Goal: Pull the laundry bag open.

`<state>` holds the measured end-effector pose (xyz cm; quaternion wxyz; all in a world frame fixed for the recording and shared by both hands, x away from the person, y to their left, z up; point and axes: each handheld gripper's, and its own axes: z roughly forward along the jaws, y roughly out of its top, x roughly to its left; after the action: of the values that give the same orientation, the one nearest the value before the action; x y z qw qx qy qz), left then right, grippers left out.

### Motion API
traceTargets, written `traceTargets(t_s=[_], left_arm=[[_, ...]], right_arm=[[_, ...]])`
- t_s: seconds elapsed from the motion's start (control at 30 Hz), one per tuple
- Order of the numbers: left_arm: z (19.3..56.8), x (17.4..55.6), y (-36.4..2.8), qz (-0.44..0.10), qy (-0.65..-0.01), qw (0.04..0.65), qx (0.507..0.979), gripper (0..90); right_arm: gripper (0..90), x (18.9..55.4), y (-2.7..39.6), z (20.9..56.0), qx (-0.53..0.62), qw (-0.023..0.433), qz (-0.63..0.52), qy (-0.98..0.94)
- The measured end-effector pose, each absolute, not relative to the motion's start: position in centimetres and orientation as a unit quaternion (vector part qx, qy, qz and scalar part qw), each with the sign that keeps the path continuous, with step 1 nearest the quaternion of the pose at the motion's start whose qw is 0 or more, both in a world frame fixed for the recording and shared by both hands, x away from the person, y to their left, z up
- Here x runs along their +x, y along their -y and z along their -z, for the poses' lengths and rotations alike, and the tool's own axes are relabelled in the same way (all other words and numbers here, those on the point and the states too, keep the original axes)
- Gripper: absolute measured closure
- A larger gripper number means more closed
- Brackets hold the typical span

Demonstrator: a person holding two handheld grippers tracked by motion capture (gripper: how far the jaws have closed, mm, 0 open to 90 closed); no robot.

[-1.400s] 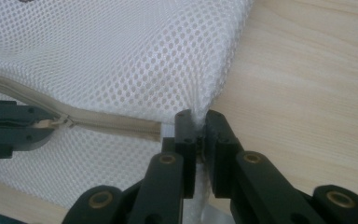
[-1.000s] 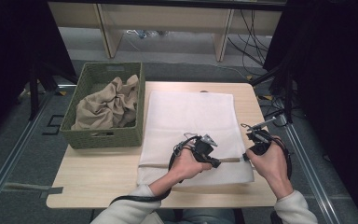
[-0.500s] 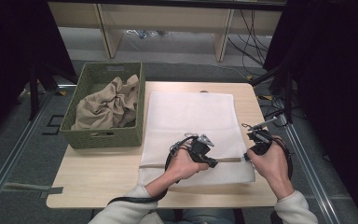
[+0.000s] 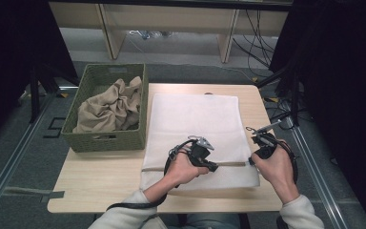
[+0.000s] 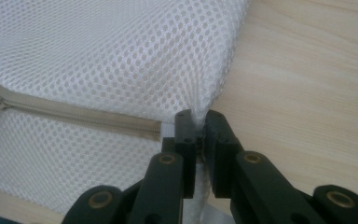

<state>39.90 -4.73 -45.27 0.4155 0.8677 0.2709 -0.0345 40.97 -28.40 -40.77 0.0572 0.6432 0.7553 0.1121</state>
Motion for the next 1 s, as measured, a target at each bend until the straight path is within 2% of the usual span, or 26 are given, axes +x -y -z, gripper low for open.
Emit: traceTargets(t_s=[0.03, 0.07, 0.3, 0.37, 0.47, 1.0], left_arm=[[45.3, 39.9, 4.6, 0.034, -0.271, 0.417, 0.867, 86.6], [45.3, 39.8, 4.6, 0.036, -0.276, 0.418, 0.865, 86.6], [45.2, 39.9, 4.2, 0.033, -0.274, 0.416, 0.866, 86.6], [45.2, 39.9, 3.9, 0.034, -0.275, 0.416, 0.866, 86.6], [45.2, 39.8, 3.7, 0.031, -0.277, 0.416, 0.865, 86.6], [45.1, 39.8, 2.3, 0.03, -0.285, 0.418, 0.862, 86.6]], right_arm=[[85.0, 41.0, 28.5, 40.8, 0.642, 0.058, -0.112, -0.756], [85.0, 41.3, 29.2, 41.1, 0.611, 0.077, -0.12, -0.779], [84.9, 41.2, 29.0, 41.1, 0.61, 0.077, -0.122, -0.78], [84.9, 41.0, 28.4, 40.8, 0.642, 0.056, -0.114, -0.756], [84.9, 41.2, 29.0, 41.1, 0.613, 0.074, -0.121, -0.777], [84.8, 41.3, 29.1, 41.2, 0.618, 0.075, -0.117, -0.774]])
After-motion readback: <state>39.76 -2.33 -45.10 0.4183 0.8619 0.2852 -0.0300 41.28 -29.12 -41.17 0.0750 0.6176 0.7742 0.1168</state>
